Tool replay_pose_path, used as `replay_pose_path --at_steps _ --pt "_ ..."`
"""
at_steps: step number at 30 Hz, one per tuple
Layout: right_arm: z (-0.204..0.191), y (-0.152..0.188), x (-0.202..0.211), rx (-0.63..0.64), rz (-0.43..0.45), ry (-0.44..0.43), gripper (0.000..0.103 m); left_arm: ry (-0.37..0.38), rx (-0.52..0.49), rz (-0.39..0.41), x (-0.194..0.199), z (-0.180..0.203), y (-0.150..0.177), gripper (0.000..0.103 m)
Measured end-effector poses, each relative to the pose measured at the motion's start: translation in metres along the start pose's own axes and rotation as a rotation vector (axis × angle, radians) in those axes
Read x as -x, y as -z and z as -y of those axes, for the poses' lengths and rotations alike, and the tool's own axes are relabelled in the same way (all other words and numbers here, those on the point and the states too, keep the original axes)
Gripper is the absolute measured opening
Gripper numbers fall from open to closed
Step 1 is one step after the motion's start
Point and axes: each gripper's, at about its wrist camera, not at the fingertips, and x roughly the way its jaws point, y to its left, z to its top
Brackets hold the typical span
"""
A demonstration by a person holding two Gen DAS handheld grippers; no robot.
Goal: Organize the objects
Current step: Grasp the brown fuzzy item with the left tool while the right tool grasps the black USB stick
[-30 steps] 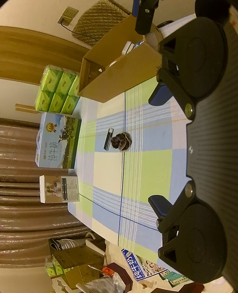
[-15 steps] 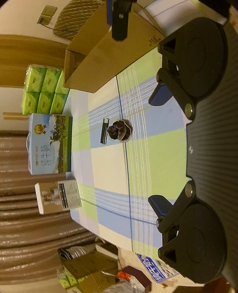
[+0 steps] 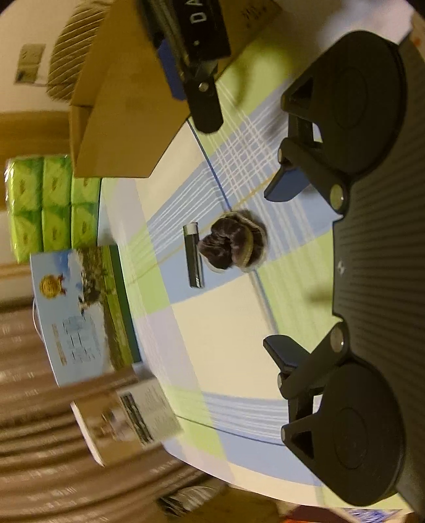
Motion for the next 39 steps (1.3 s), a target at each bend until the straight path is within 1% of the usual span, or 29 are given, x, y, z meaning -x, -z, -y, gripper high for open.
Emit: replay_pose_path --at_steps 3,5,8,9,11,13,15,18,20,21,22,23,24,25,26,28,31,33,35,39 --pt "0.002 -0.006 -0.019 0.008 -0.008 0.006 0.056 0.010 -0.075 0.004 -0.025 0.002 -0.001 0.086" --pt "0.004 -0.010 -0.030 0.007 -0.013 0.014 0.056 0.023 -0.097 0.001 -0.037 0.003 -0.002 0.086" --pt "0.012 -0.013 -0.045 -0.027 -0.017 0.030 0.056 0.031 -0.131 0.009 -0.053 0.005 -0.005 0.086" --pt "0.015 -0.014 -0.050 -0.043 -0.021 0.029 0.056 0.035 -0.130 0.009 -0.057 0.005 -0.006 0.084" --pt "0.019 -0.017 -0.057 -0.056 -0.026 0.027 0.056 0.045 -0.128 0.009 -0.066 0.006 -0.008 0.078" --pt "0.019 -0.019 -0.062 -0.050 -0.022 0.034 0.056 0.052 -0.139 0.015 -0.072 0.007 -0.011 0.077" --pt "0.021 -0.021 -0.067 -0.054 -0.020 0.036 0.057 0.061 -0.149 0.030 -0.076 0.008 -0.013 0.074" --pt "0.024 -0.024 -0.072 -0.058 -0.017 0.041 0.059 0.072 -0.157 0.050 -0.081 0.011 -0.018 0.068" --pt "0.027 -0.025 -0.075 -0.068 -0.013 0.044 0.059 0.083 -0.167 0.051 -0.086 0.014 -0.022 0.058" --pt "0.029 -0.026 -0.076 -0.072 -0.014 0.045 0.059 0.087 -0.169 0.050 -0.088 0.015 -0.022 0.055" --pt "0.031 -0.026 -0.076 -0.076 -0.013 0.047 0.060 0.094 -0.166 0.047 -0.090 0.015 -0.023 0.047" --pt "0.032 -0.027 -0.078 -0.080 -0.013 0.049 0.060 0.102 -0.157 0.046 -0.091 0.015 -0.023 0.041" --pt "0.033 -0.027 -0.079 -0.086 -0.013 0.050 0.060 0.111 -0.147 0.044 -0.090 0.015 -0.022 0.037" --pt "0.034 -0.028 -0.080 -0.092 -0.013 0.049 0.060 0.117 -0.138 0.042 -0.089 0.014 -0.022 0.030" --pt "0.034 -0.028 -0.082 -0.099 -0.011 0.043 0.060 0.116 -0.127 0.041 -0.087 0.013 -0.022 0.026" --pt "0.032 -0.029 -0.085 -0.106 -0.004 0.032 0.060 0.087 -0.103 0.039 -0.082 0.005 -0.024 0.022" --pt "0.026 -0.028 -0.094 -0.096 0.002 0.023 0.061 0.039 -0.021 0.042 -0.074 -0.018 -0.027 0.021" --pt "0.021 -0.029 -0.102 -0.095 0.004 0.014 0.065 -0.005 0.037 0.033 -0.072 -0.036 -0.027 0.021" --pt "0.015 -0.030 -0.112 -0.096 0.007 0.011 0.072 -0.051 0.091 0.018 -0.071 -0.053 -0.024 0.021" --pt "0.006 -0.030 -0.133 -0.111 0.012 0.006 0.073 -0.103 0.199 -0.001 -0.072 -0.081 -0.018 0.021"
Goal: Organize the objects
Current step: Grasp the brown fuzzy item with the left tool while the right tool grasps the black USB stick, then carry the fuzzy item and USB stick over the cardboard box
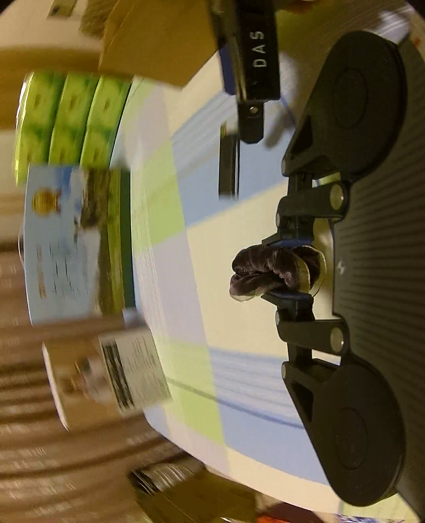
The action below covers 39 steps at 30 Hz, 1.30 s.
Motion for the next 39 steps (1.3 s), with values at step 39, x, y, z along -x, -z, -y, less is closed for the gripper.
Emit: replay_pose_path --at_steps 39 --pt "-0.040 0.041 0.058 0.165 0.106 0.185 0.079 0.023 0.104 -0.038 0.057 -0.004 0.017 0.021"
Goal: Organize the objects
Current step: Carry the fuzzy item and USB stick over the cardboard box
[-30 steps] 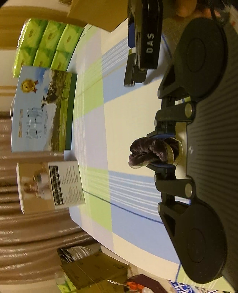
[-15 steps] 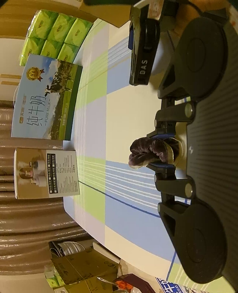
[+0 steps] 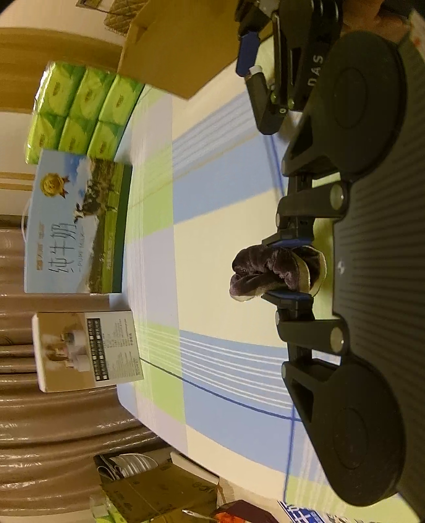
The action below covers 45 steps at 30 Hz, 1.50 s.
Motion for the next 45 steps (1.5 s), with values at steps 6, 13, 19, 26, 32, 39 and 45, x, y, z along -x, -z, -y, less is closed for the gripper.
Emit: replay_pose_path --at_steps 6,13,19,26,32,39,45 --pt "0.005 -0.005 0.070 -0.033 0.021 -0.041 0.079 -0.007 0.016 -0.015 0.050 0.018 0.006 0.021" --pt "0.020 -0.002 0.151 -0.080 0.013 -0.067 0.079 0.015 0.014 -0.014 0.121 0.052 0.014 0.021" --pt "0.036 0.006 0.209 -0.102 0.018 -0.065 0.079 0.037 0.007 -0.027 0.173 0.088 0.029 0.021" --pt "0.052 0.018 0.260 -0.114 0.028 -0.055 0.079 0.039 0.021 -0.035 0.215 0.117 0.048 0.021" --pt "0.064 0.022 0.291 -0.116 0.058 -0.043 0.079 0.037 0.017 -0.036 0.240 0.135 0.060 0.021" --pt "0.078 0.027 0.313 -0.119 0.078 -0.026 0.079 0.051 0.002 -0.021 0.254 0.152 0.062 0.021" --pt "0.092 0.029 0.325 -0.116 0.087 -0.007 0.079 0.071 -0.014 -0.006 0.263 0.166 0.058 0.021"
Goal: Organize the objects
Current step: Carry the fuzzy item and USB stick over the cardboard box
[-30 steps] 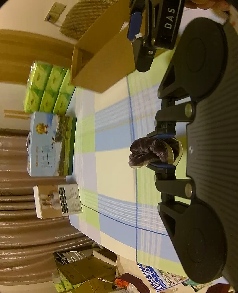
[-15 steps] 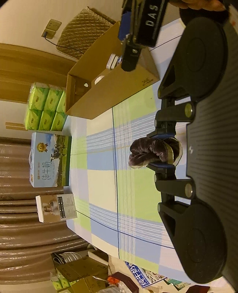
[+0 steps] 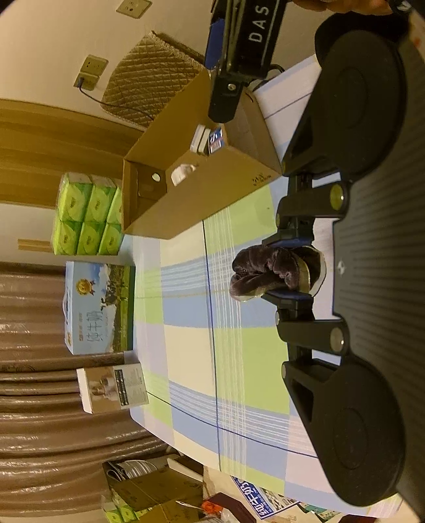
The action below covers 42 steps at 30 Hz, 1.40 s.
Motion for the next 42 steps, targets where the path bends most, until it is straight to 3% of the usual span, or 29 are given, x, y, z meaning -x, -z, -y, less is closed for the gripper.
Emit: replay_pose_path --at_steps 18,42 --pt "0.070 -0.007 0.024 -0.055 0.007 0.109 0.079 0.105 -0.040 -0.003 -0.005 0.063 -0.016 0.021" --pt "0.115 -0.028 0.006 -0.050 -0.003 0.119 0.079 0.168 -0.091 -0.014 -0.038 0.110 -0.050 0.021"
